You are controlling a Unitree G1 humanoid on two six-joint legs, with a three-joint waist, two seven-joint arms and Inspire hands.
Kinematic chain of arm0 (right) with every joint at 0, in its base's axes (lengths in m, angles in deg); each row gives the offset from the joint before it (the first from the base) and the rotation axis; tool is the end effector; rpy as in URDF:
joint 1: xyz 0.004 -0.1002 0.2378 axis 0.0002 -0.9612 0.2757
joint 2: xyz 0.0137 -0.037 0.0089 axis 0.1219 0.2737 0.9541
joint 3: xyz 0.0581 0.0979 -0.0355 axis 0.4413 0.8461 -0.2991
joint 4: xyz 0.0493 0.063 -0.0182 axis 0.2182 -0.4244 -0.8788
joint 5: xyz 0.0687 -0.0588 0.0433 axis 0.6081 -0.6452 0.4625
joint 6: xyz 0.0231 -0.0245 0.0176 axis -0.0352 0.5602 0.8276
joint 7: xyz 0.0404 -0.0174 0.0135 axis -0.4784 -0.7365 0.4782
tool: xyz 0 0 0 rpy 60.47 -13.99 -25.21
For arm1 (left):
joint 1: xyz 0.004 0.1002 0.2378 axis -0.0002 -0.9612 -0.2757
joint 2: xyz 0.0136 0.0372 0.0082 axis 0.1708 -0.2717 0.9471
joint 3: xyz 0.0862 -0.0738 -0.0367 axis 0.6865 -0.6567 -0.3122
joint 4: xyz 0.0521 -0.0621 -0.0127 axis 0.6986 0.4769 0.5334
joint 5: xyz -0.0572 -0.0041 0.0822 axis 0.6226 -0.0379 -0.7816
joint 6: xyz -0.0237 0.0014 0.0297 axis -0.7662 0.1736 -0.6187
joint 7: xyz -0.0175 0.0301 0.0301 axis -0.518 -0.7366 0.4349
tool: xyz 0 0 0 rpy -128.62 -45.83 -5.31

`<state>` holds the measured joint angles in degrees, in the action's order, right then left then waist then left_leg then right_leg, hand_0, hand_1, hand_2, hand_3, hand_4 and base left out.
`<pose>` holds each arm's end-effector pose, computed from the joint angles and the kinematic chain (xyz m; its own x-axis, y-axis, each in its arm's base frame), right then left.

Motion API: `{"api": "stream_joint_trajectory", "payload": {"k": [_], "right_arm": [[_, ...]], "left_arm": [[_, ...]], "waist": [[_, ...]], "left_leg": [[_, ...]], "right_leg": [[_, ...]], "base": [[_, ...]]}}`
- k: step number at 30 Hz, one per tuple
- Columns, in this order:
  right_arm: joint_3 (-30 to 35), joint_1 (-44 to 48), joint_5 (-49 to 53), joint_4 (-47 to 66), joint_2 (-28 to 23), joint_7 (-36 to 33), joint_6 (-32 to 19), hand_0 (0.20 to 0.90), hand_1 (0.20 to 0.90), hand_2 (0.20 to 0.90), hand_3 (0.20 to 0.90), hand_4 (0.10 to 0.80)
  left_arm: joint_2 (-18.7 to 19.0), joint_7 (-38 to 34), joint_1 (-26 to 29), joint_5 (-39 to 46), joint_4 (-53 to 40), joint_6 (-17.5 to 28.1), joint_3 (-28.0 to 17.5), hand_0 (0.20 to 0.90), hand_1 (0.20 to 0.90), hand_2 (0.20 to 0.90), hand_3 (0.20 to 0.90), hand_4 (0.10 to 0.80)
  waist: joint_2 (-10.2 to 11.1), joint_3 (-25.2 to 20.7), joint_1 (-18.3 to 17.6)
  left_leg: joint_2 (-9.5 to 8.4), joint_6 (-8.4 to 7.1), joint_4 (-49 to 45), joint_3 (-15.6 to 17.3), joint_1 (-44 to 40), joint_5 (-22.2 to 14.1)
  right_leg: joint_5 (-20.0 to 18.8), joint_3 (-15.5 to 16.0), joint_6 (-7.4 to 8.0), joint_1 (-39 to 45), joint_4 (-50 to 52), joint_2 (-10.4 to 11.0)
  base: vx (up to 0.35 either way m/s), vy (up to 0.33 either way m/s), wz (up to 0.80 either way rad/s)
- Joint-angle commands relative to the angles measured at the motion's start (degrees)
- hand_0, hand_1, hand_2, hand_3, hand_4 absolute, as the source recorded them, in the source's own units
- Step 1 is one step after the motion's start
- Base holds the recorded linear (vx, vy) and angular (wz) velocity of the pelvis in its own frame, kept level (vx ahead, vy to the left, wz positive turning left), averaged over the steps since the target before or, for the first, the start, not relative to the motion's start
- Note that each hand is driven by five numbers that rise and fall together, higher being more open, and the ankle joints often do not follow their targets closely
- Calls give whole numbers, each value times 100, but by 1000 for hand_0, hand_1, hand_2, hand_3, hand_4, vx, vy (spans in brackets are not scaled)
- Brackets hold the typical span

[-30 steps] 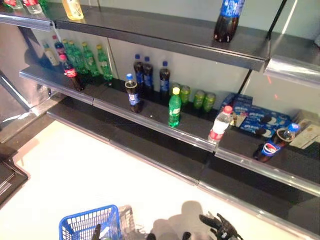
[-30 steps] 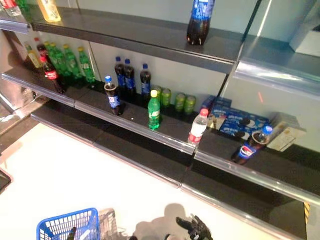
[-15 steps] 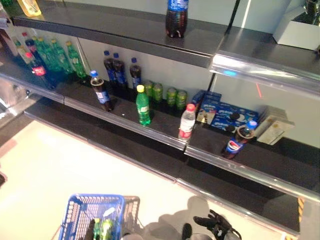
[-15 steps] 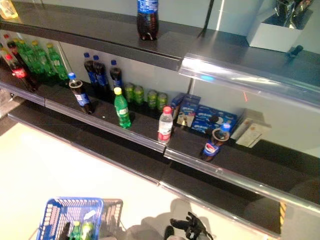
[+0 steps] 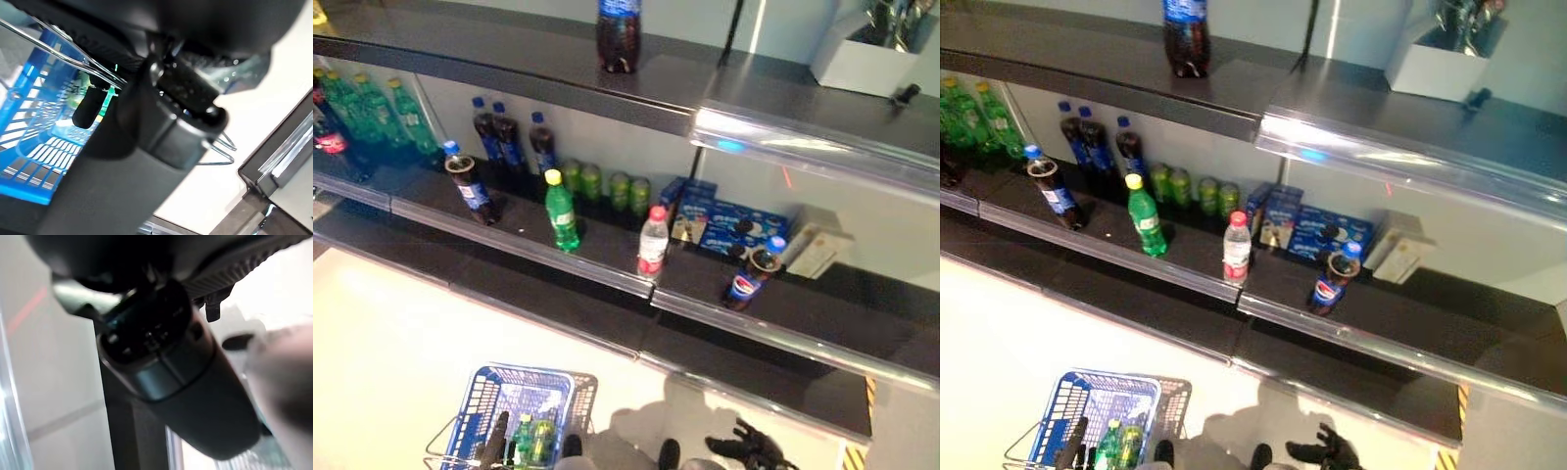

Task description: Pick up the drink and place into the basket.

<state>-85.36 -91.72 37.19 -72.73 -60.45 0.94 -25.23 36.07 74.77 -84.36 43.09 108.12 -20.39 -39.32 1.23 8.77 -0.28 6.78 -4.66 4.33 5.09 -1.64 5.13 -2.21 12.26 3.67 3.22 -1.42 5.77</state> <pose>0.0753 -0.1911 -0.1202 0.5344 -0.0449 -0.8440 0.0886 0.9961 0.0032 0.0601 0.2192 -0.1296 0.2351 0.4893 -0.8398 -0.9586 -0.0259 -0.2835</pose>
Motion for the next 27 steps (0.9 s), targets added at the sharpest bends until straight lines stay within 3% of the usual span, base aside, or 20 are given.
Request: {"api": "stream_joint_trajectory", "payload": {"k": [1, 7, 11, 14, 18, 21, 27], "right_arm": [[-400, 384, -866, 1798, -342, 147, -220, 900, 900, 900, 900, 800], [-305, 268, -915, 4434, -1215, 503, -650, 900, 900, 900, 900, 800], [395, 245, -876, 5656, -1539, 324, -1124, 900, 900, 900, 900, 800], [616, 231, -862, 5918, -1605, 90, -1323, 900, 900, 900, 900, 800], [1405, 146, -1324, 6402, -1582, -1033, -1803, 900, 900, 900, 900, 800], [1781, -40, -1518, 6592, -1594, -1490, -2056, 900, 900, 900, 900, 800], [1998, -238, -1623, 6546, -1565, -2031, -2167, 900, 900, 900, 900, 800]], "left_arm": [[199, -42, 10, -356, -911, 420, -9, 300, 300, 300, 200, 100], [311, -121, -221, -382, -1142, 311, -40, 300, 300, 300, 200, 100], [202, -29, -376, -516, -1092, 326, -176, 300, 300, 300, 200, 100], [166, -26, -401, -552, -1093, 345, -199, 300, 300, 300, 200, 100], [31, 32, -448, -696, -999, 385, -404, 300, 300, 300, 200, 100], [5, 147, -528, -755, -934, 361, -518, 300, 300, 300, 200, 100], [-7, 214, -601, -814, -843, 293, -584, 300, 300, 300, 200, 100]], "waist": [[24, -89, 9], [140, -150, -78], [178, -252, -160], [175, -285, -178], [132, -385, -262], [117, -408, -309], [90, -397, -366]], "left_leg": [[331, -134, -130, 110, -250, -148], [324, -33, -136, 295, -350, -283], [343, -3, -175, 410, -412, -381], [349, 2, -180, 438, -433, -401], [355, 18, -286, 517, -471, -508], [353, 21, -404, 536, -444, -569], [324, 32, -617, 551, -412, -676]], "right_leg": [[64, -176, 383, 147, 108, 473], [46, -297, 455, 153, 31, 486], [111, -356, 447, 169, 38, 454], [121, -370, 443, 175, 40, 446], [194, -427, 410, 184, 102, 412], [244, -460, 388, 161, 174, 395], [311, -504, 365, 122, 311, 389]], "base": [[5, 32, 3], [0, 0, 0], [28, -15, -10], [32, -2, -14], [53, 14, -5], [31, 15, -10], [25, 16, -3]]}}
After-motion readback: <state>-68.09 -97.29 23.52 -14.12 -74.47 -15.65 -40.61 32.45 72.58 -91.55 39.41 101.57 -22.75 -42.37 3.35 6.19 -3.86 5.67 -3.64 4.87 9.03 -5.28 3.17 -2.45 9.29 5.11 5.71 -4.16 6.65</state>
